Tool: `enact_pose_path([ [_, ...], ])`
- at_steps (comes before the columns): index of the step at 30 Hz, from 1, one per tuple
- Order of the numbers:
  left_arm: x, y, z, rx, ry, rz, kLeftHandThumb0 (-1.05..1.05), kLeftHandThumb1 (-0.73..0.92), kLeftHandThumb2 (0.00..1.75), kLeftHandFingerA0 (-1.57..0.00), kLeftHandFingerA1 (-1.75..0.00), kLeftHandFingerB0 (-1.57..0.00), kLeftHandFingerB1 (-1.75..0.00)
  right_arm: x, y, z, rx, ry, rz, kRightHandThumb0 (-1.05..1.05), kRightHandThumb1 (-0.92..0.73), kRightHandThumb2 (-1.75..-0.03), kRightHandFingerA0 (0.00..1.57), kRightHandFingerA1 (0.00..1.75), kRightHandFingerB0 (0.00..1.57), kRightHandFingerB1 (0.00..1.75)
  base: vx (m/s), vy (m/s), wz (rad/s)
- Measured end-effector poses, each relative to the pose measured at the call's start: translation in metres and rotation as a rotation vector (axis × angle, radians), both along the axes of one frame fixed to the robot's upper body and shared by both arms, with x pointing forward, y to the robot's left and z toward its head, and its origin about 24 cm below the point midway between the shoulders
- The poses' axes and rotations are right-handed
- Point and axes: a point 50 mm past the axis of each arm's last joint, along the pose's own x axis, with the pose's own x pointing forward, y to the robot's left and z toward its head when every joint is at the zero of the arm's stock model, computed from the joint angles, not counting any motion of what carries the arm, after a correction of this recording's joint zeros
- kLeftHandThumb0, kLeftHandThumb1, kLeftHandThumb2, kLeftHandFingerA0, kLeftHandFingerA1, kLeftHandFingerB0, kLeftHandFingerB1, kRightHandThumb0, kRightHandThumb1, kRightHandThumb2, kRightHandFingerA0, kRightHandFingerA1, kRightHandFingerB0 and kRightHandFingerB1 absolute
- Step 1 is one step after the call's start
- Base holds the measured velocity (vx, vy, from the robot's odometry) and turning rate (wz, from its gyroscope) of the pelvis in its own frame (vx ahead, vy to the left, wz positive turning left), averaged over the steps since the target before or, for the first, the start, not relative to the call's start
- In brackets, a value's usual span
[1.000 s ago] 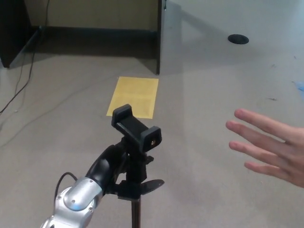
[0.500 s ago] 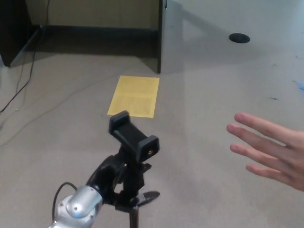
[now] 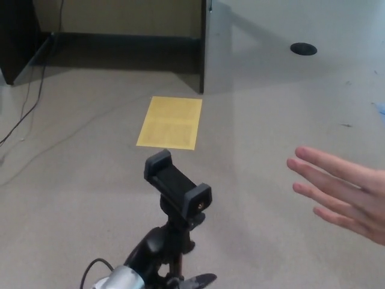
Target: There is a tripod standing in front of the robot and the robot extends its left arm to grab it. It lifts the tripod and passes it to a person.
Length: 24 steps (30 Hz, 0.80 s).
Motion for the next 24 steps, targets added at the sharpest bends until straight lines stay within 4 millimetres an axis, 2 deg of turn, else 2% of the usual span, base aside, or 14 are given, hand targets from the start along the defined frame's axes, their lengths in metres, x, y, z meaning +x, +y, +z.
enact_pose_path([
  [1, 0.0, 0.0, -0.001, -0.001, -0.003, -0.002, -0.23, 0.84, 0.65, -0.77, -0.5, -0.33, -0.32, 0.001, 0.0, 0.0, 0.001, 0.0, 0.001, -0.4, -0.7, -0.61, 0.76, 0.44, 0.55, 0.38, 0.0, 0.0, 0.0],
  [2, 0.0, -0.001, -0.001, -0.003, -0.005, -0.003, -0.12, 0.86, 0.65, -0.87, -0.55, -0.52, -0.4, 0.001, 0.0, 0.0, 0.002, 0.001, 0.002, -0.4, -0.7, -0.61, 0.76, 0.43, 0.55, 0.37, 0.0, 0.0, 0.0],
  [3, -0.001, -0.001, -0.001, -0.006, -0.01, -0.004, -0.08, 0.86, 0.65, -0.91, -0.58, -0.62, -0.45, 0.001, 0.0, 0.0, 0.001, 0.004, 0.004, -0.45, -0.58, -0.84, 0.67, 0.58, 0.5, 0.52, 0.0, 0.0, 0.0],
  [4, -0.001, -0.001, -0.001, -0.009, -0.015, -0.005, -0.06, 0.85, 0.64, -0.94, -0.65, -0.73, -0.58, 0.001, 0.001, 0.0, 0.001, 0.007, 0.006, -0.4, -0.7, -0.6, 0.74, 0.43, 0.55, 0.38, 0.0, 0.0, 0.0],
  [5, -0.001, -0.001, -0.001, -0.011, -0.02, -0.006, -0.04, 0.85, 0.64, -0.96, -0.74, -0.76, -0.69, 0.001, 0.001, 0.0, 0.001, 0.009, 0.007, -0.4, -0.7, -0.61, 0.71, 0.43, 0.55, 0.38, 0.0, 0.0, 0.0],
  [8, -0.002, -0.001, -0.001, -0.015, -0.039, -0.017, -0.04, 0.84, 0.64, -0.95, -0.81, -0.72, -0.79, 0.002, 0.001, 0.0, 0.002, 0.014, 0.011, -0.41, -0.7, -0.6, 0.73, 0.43, 0.55, 0.38, 0.0, 0.0, 0.0],
  [9, -0.002, -0.001, -0.001, -0.014, -0.045, -0.02, -0.02, 0.85, 0.65, -0.92, -0.87, -0.66, -0.87, 0.002, 0.001, 0.0, 0.002, 0.015, 0.013, -0.41, -0.7, -0.61, 0.74, 0.43, 0.56, 0.38, 0.0, 0.0, 0.0],
  [11, -0.002, -0.001, 0.0, -0.015, -0.055, -0.017, 0.02, 0.86, 0.65, -0.9, -0.9, -0.66, -0.93, 0.004, 0.001, 0.001, 0.002, 0.016, 0.018, -0.39, -0.7, -0.6, 0.74, 0.43, 0.55, 0.38, 0.0, 0.0, 0.0],
  [16, -0.001, 0.003, 0.001, -0.028, -0.079, 0.008, 0.05, 0.87, 0.69, -0.86, -0.95, -0.73, -0.96, 0.01, 0.002, 0.004, 0.005, 0.01, 0.027, -0.4, -0.7, -0.61, 0.73, 0.44, 0.54, 0.38, 0.0, 0.0, 0.0],
  [24, 0.007, 0.007, 0.015, -0.074, -0.134, 0.049, 0.08, 0.86, 0.7, -0.86, -1.0, -0.72, -0.99, 0.02, 0.001, 0.01, -0.005, 0.0, 0.048, -0.42, -0.71, -0.61, 0.73, 0.44, 0.53, 0.37, 0.0, 0.0, 0.0],
])
